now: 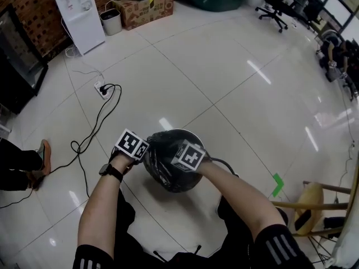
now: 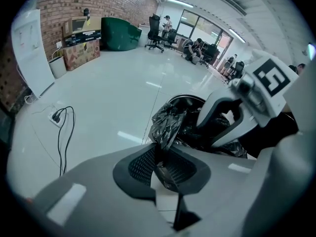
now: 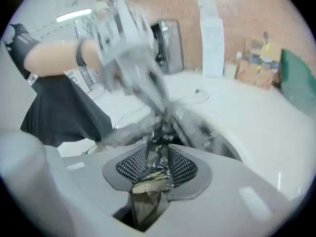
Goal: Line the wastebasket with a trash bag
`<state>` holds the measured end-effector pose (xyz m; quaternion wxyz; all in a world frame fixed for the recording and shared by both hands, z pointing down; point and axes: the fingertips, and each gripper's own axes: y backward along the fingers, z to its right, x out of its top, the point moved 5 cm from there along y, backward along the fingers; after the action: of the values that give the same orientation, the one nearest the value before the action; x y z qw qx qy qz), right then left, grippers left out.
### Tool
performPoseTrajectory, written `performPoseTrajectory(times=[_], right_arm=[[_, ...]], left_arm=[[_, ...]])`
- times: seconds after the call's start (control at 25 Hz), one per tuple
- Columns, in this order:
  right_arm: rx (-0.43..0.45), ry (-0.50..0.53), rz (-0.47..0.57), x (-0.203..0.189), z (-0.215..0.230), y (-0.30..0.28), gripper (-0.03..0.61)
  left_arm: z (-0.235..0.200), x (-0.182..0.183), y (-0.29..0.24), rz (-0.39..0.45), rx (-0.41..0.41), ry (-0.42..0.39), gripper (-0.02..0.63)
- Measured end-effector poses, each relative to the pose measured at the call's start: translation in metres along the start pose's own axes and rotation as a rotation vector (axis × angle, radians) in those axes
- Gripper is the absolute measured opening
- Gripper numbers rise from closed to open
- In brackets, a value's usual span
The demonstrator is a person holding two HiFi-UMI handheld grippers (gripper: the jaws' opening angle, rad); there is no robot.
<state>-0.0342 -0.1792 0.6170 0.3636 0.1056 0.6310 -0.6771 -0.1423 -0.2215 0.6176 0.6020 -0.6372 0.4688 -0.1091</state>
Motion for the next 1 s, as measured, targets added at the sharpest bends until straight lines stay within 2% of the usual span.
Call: performPoseTrajectory(times=[0.08,0.2,0.32,0.4,0.48,0.6,0.72,0.88,0.96,1.0], right_arm=[[-0.085,-0.004,0.022,0.001,0.012,0.039,0.146],[-0.236,-0.085,-0.022,-0.026,0.044,0.082,0.162],[-0.269,-0.226,-0.065,-0.067,0.057,0.091,0.247],[-0.281,-0.27,-0.075,-0.085,0.056,0.088,0.271],[-0.314,-0.228,-0.115,-0.095,0.052,0.081,0.278],[-0.401,-0.101,-0.226,-0.106,0.049,0.07,0.276],[-0.464,-0.056,-0.295,-0.114,0.048,0.066,0.229],[-0.497,-0.142,-0.227,-0.114,0.051,0.077,0.154],[-0.507,-0.134,-0.195,-0.109,0.051,0.083,0.122],[-0.513,-0.122,-0.179,-0.106,0.05,0.087,0.085]], left_arm=[[0.002,0.0,0.0,0.002,0.0,-0.004,0.041],[0.002,-0.002,0.001,0.005,0.003,-0.011,0.041],[0.002,-0.006,0.002,-0.004,0.005,-0.013,0.041],[0.003,-0.005,0.001,-0.006,0.004,-0.016,0.041],[0.003,-0.005,0.0,-0.007,0.003,-0.019,0.041],[0.003,-0.006,-0.002,-0.008,0.003,-0.018,0.041],[0.0,-0.009,-0.001,-0.01,0.006,-0.012,0.041],[-0.003,-0.009,0.001,-0.002,0.01,-0.006,0.041],[-0.004,-0.008,0.002,0.009,0.008,-0.004,0.041],[-0.004,-0.008,0.002,0.014,0.006,-0.005,0.042]])
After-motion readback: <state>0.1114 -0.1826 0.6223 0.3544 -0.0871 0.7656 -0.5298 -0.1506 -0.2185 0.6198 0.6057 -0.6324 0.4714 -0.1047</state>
